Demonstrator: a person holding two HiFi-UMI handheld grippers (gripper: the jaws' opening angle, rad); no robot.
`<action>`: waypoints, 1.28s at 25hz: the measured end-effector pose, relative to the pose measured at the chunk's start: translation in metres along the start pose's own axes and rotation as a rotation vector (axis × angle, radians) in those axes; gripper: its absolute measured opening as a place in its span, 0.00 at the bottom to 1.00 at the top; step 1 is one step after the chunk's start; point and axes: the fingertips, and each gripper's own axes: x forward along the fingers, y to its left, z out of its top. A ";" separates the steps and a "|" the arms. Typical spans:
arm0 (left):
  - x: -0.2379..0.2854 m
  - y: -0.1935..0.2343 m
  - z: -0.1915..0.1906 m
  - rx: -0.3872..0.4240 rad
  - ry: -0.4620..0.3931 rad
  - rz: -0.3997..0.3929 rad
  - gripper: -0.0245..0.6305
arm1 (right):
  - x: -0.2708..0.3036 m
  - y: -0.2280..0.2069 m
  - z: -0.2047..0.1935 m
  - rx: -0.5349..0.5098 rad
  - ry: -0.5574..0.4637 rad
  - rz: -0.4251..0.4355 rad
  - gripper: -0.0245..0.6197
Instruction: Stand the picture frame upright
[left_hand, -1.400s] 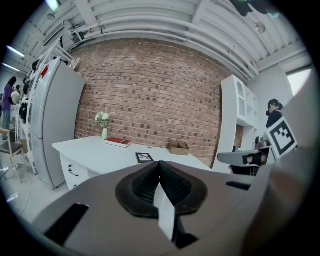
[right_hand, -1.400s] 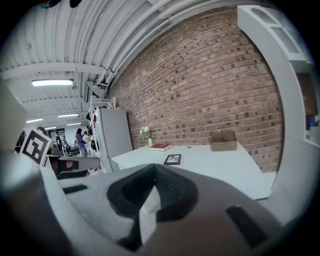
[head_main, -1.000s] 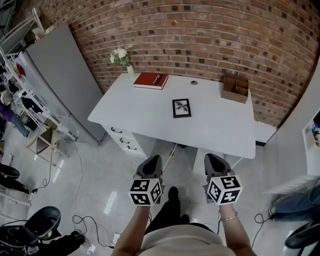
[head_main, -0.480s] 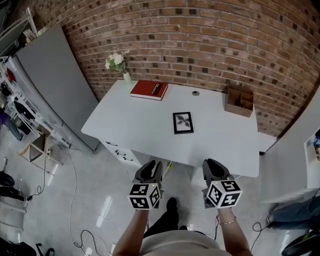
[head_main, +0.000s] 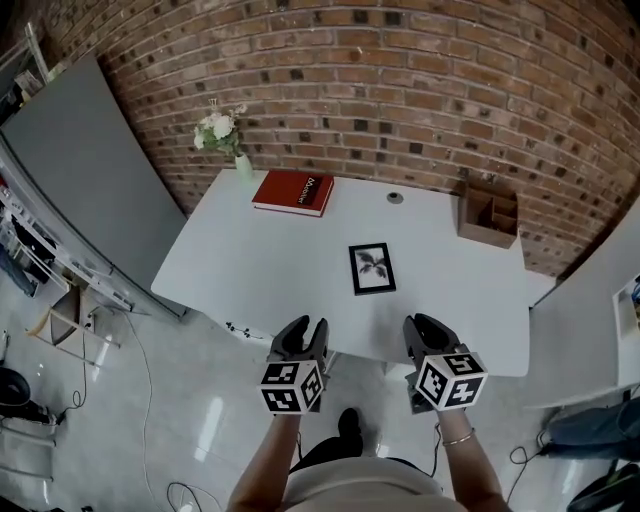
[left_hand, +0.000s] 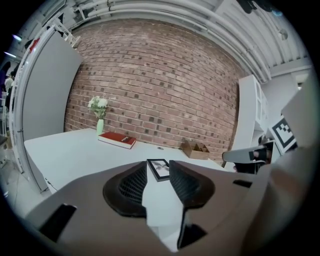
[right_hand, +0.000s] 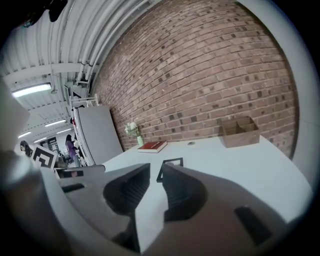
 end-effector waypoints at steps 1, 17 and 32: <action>0.005 0.003 0.002 -0.004 0.003 -0.003 0.22 | 0.006 -0.001 0.001 0.007 0.003 -0.003 0.13; 0.065 0.025 0.012 0.010 0.052 -0.048 0.25 | 0.063 -0.025 0.022 -0.002 0.014 -0.062 0.14; 0.156 0.033 0.008 -0.014 0.139 -0.019 0.25 | 0.135 -0.064 0.015 0.009 0.137 -0.010 0.16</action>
